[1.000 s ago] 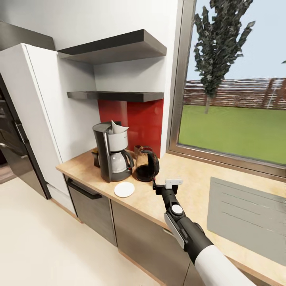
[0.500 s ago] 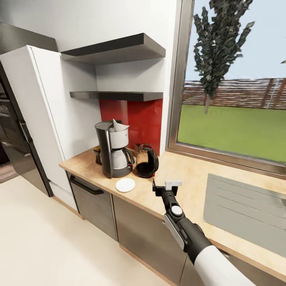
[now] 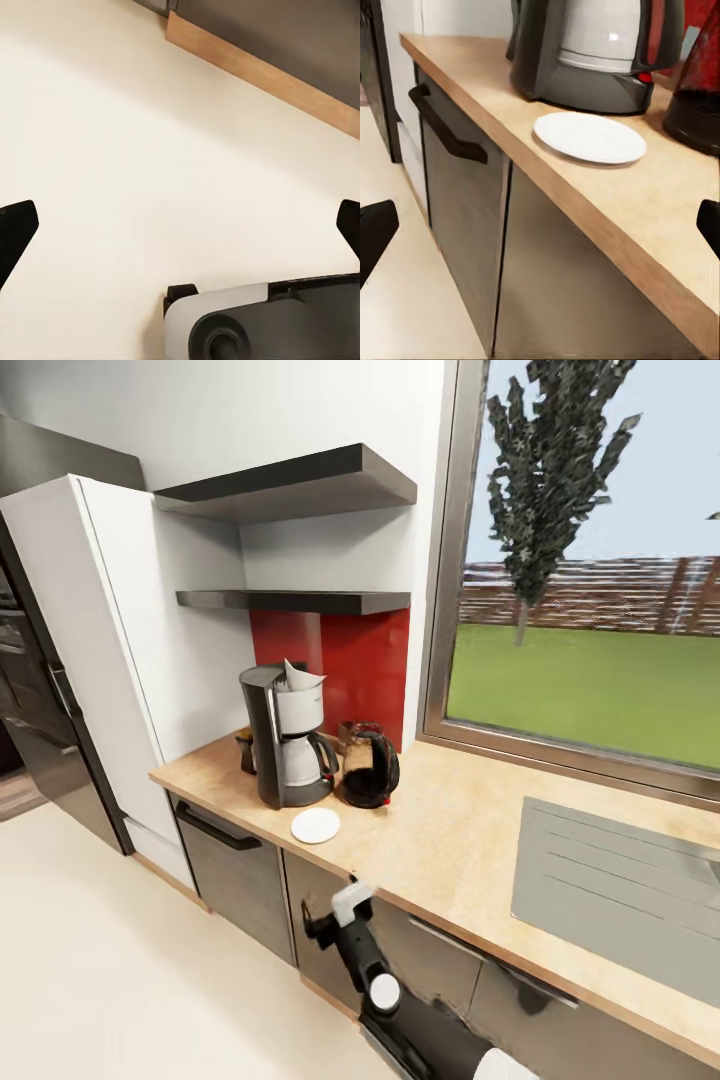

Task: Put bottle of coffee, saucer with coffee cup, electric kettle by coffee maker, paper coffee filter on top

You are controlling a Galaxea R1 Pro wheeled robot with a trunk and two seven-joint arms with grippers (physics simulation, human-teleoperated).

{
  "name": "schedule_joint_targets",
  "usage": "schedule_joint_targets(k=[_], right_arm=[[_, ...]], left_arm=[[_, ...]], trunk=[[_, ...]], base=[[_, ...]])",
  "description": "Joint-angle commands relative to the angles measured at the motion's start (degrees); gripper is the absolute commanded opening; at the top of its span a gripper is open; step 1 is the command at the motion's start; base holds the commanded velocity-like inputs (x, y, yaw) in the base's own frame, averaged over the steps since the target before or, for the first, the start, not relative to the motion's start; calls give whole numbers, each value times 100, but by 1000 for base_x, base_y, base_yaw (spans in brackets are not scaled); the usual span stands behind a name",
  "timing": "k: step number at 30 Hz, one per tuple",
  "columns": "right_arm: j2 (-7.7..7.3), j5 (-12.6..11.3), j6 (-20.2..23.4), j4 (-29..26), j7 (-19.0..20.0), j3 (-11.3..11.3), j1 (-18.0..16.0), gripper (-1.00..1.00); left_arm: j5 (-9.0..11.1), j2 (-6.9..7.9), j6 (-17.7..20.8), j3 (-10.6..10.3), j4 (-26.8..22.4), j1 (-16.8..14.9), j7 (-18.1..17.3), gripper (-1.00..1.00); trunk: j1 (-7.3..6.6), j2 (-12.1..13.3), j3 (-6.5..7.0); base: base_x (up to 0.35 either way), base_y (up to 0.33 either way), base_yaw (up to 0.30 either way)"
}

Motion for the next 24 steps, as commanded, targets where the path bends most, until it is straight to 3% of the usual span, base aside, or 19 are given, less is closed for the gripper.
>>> schedule_joint_targets(k=[1, 10, 13, 17, 19, 20, 21, 22, 24], right_arm=[[14, -61, -37, 8, -36, 223, 48, 100], [33, -69, -42, 17, -39, 1265, 528, 100], [32, -75, -42, 94, -42, 1482, 699, 100], [42, -101, -24, 592, -43, 1585, 1006, 100], [46, -438, 0, 888, -47, 1586, 1096, 100], [44, -796, 40, 1023, -49, 1582, 1113, 100], [42, -1260, 120, 1177, -50, 1576, 1123, 100], [42, -1518, 182, 1260, -49, 1572, 1127, 100], [41, -2610, 578, 1635, -40, 1559, 1136, 100]], left_arm=[[45, -1, 26, 21, -9, 4, -54, 100], [45, 0, 26, 21, -9, 8, -54, 100], [45, 0, 26, 16, -4, 11, -54, 100], [45, -4, 29, 0, 5, 46, -54, 100], [39, -8, 43, -11, 13, 64, -54, 100], [28, -8, 47, -15, 23, 65, -54, 100], [5, -8, 49, -18, 53, 65, -54, 100], [-6, -10, 50, -21, 78, 65, -54, 100], [-64, -18, 51, -34, 210, 65, -51, 100]], trunk=[[3, -9, -9], [3, -9, -9], [3, -9, -9], [3, -9, -9], [3, -9, -9], [3, -9, -9], [3, -9, -9], [3, -9, -9], [3, -9, -9]], base=[[0, 0, 0], [0, 0, 0], [0, 0, 0], [0, 0, 0], [0, 0, 0], [0, 0, 0], [0, 0, 0], [0, 0, 0], [0, 0, 0]])
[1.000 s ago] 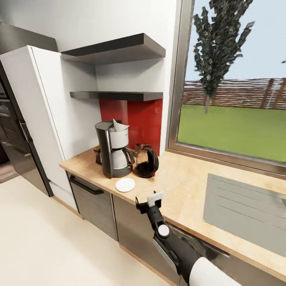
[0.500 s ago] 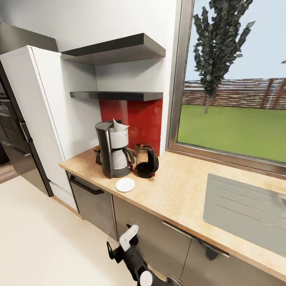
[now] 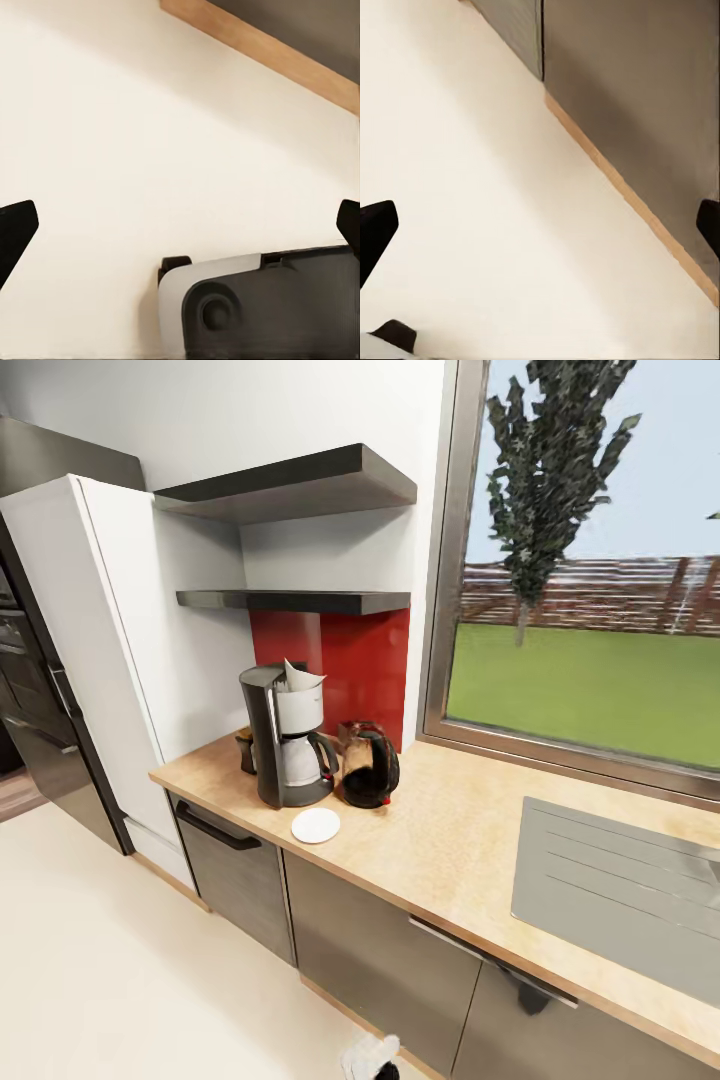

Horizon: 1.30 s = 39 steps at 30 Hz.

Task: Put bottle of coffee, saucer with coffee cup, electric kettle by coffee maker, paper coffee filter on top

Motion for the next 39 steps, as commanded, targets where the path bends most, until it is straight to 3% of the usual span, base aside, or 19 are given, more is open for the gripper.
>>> schedule_joint_targets(k=[1, 2, 6, 10, 13, 17, 20, 22, 27, 39], right_arm=[[1, -581, 223, 201, -26, 44, -8, 100], [-4, -1022, 473, 373, -24, 36, -6, 100], [-68, -2018, 1106, 917, -24, 27, -4, 100], [-132, -2509, 1292, 1491, -15, 43, -4, 100], [-181, -2714, 1407, 1939, 41, 52, 3, 100], [-258, -2808, 1742, 2289, 739, 57, 126, 100], [-469, -2821, 1881, 2360, 1464, 57, 242, 100], [-564, -2823, 1903, 2375, 1665, 58, 273, 100], [-628, -2824, 1928, 2380, 1792, 58, 293, 100], [-566, -2833, 1931, 2336, 1858, 48, 295, 100]], left_arm=[[21, -5, 24, 12, 66, 2, -42, 100], [4, -10, 25, 8, 132, 2, -28, 100], [-21, -23, 25, -2, 331, 3, 127, 100], [-30, -33, 25, -11, 490, 3, 518, 100], [-34, -35, 25, -15, 613, 3, 804, 100], [-36, -35, 31, -16, 767, 3, 1109, 100], [-60, -41, 33, -17, 905, 3, 1315, 100], [-155, -52, 34, -13, 972, 3, 1432, 100], [-447, -67, 41, 5, 1034, 3, 1751, 100], [-496, -117, 51, 16, 1266, 3, 1880, 100]], trunk=[[2, -9, -9], [2, -9, -9], [2, -9, -9], [2, -9, -9], [2, -9, -9], [2, -9, -9], [2, -9, -9], [2, -9, -9], [2, -9, -9], [2, -9, -9]], base=[[0, 0, 0], [0, 0, 0], [0, 0, 0], [0, 0, 0], [0, 0, 0], [0, 0, 0], [0, 0, 0], [0, 0, 0], [0, 0, 0], [0, 0, 0]])
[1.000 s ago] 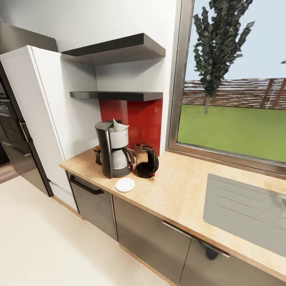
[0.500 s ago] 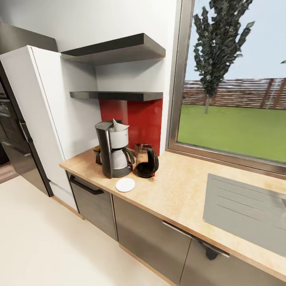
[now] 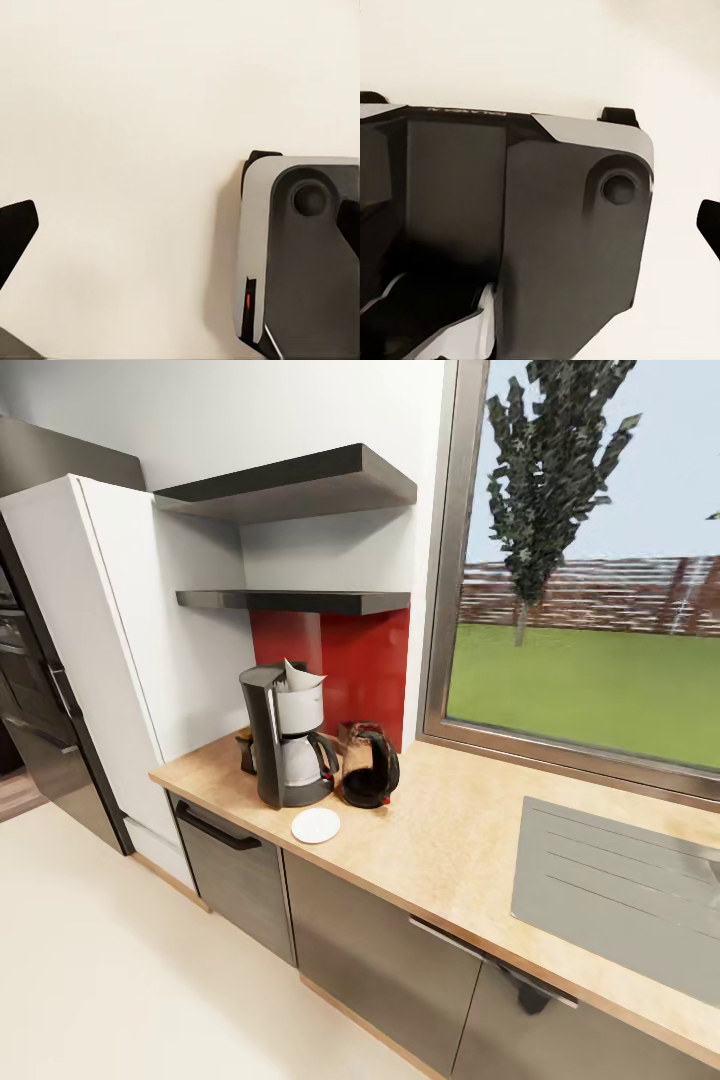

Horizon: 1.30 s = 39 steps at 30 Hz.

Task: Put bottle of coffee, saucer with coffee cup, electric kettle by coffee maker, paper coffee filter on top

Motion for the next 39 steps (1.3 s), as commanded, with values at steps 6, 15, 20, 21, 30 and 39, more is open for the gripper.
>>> schedule_joint_targets(k=[6, 15, 20, 21, 30, 39], right_arm=[[5, -39, 15, -128, 7, 42, -6, 100], [-30, -28, -5, -128, 463, 47, -6, 100], [-98, -11, -9, -82, 607, 51, -6, 100], [-121, -9, -9, -80, 607, 52, -6, 100], [-778, 16, -16, 56, 626, 78, 295, 100], [-937, 252, -25, 66, 701, 83, 674, 100]], left_arm=[[34, -6, 11, 42, 123, 4, -26, 100], [34, -6, 20, 43, 160, 4, -14, 100], [34, -13, 20, 42, 162, 4, -13, 100], [34, -13, 20, 42, 162, 4, -13, 100], [33, -12, 22, 35, 162, 4, 15, 100], [27, -11, 26, 36, 166, 4, 22, 100]], trunk=[[2, -8, -9], [2, -8, -9], [2, -8, -9], [2, -8, -9], [2, -8, -9], [2, -8, -9]], base=[[0, 0, 0], [0, 0, -109], [0, 0, -267], [0, 0, -275], [0, 0, -280], [0, 0, -298]])
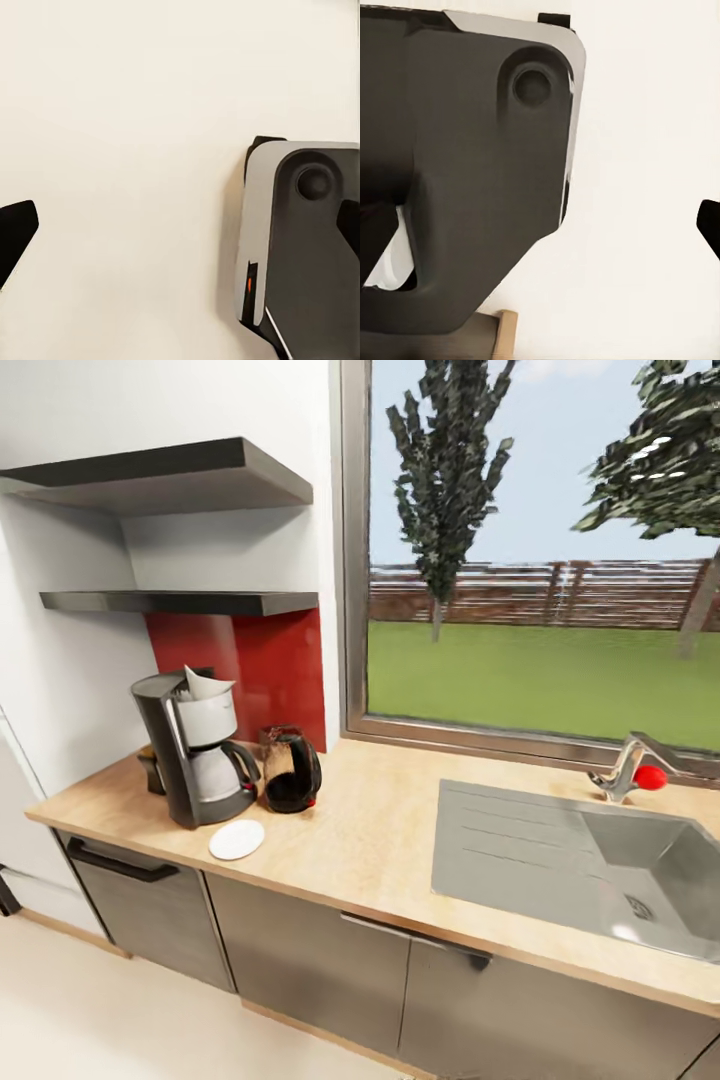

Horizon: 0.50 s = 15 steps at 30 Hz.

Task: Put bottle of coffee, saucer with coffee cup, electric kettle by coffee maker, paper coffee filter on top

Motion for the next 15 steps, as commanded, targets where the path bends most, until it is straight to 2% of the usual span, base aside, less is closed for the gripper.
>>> schedule_joint_targets(k=[1, 4, 10, 15], right_arm=[[-13, 39, 15, -10, 88, 46, 19, 100], [-50, 224, 1, -6, 474, 40, 51, 100], [-341, 283, -12, -12, 881, 38, 62, 100], [-380, 291, -13, -13, 1181, 38, 65, 100]], left_arm=[[30, -1, 10, 38, -8, 4, -55, 100], [29, 3, 11, 38, -6, 7, -55, 100], [33, 5, 12, 37, -5, 4, -55, 100], [37, 1, 10, 42, -5, 4, -25, 100]], trunk=[[2, -8, -9], [2, -8, -7], [2, -8, 4], [2, -8, 15]], base=[[0, 0, -300], [0, 0, -300], [0, 0, -300], [0, 0, -300]])
